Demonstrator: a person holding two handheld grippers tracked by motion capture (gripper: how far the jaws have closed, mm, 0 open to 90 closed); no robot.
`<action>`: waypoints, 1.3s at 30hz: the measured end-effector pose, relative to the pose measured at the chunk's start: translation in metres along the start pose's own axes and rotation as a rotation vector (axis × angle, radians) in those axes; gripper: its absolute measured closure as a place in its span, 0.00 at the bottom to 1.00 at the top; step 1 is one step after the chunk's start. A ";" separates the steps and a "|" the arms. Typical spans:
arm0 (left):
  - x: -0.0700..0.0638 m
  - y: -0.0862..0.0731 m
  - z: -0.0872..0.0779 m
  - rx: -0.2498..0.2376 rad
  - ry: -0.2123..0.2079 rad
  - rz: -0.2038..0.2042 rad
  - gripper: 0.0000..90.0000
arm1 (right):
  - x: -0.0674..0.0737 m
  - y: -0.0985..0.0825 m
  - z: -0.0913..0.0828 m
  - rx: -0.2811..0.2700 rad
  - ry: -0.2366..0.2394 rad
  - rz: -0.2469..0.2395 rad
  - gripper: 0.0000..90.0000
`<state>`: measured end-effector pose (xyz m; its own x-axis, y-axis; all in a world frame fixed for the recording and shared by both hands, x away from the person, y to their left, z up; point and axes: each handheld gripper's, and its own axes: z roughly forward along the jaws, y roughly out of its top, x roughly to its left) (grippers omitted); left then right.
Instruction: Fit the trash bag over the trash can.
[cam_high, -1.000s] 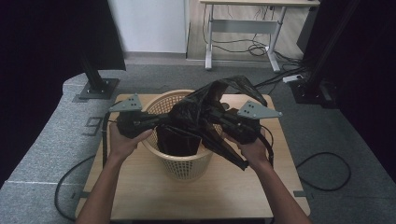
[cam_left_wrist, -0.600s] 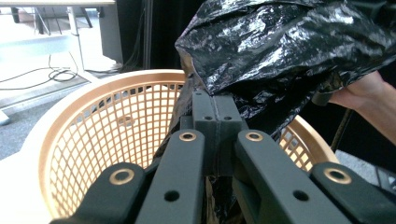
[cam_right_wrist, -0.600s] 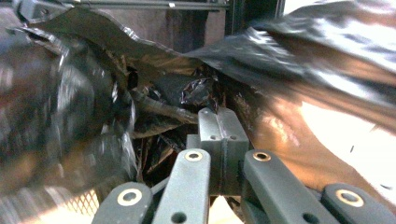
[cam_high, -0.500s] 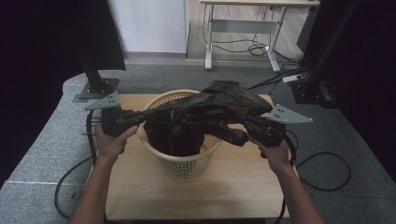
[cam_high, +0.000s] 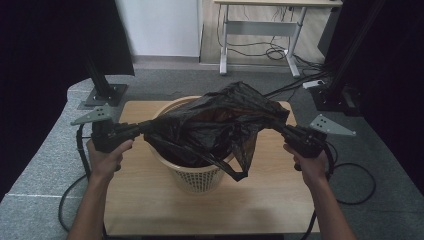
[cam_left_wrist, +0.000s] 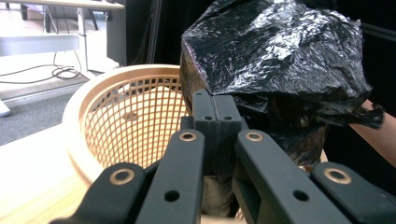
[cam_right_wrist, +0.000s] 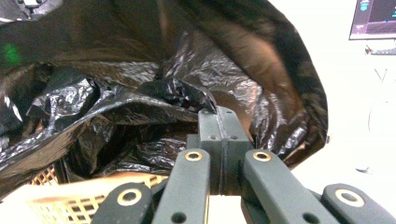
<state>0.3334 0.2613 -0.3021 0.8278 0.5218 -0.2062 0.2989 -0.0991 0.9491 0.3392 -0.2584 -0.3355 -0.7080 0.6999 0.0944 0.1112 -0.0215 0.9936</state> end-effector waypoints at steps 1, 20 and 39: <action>0.001 -0.002 -0.003 0.002 0.001 -0.004 1.00 | -0.001 -0.002 -0.001 0.004 -0.003 0.003 0.99; 0.001 -0.026 -0.025 -0.015 -0.013 -0.032 1.00 | 0.019 -0.013 -0.003 0.018 0.052 0.019 0.70; -0.009 -0.028 -0.023 -0.020 -0.016 -0.016 1.00 | 0.055 -0.004 0.004 0.069 0.062 0.046 0.31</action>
<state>0.3066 0.2788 -0.3215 0.8303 0.5099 -0.2249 0.3027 -0.0737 0.9502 0.3026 -0.2171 -0.3345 -0.7423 0.6540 0.1459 0.1909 -0.0023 0.9816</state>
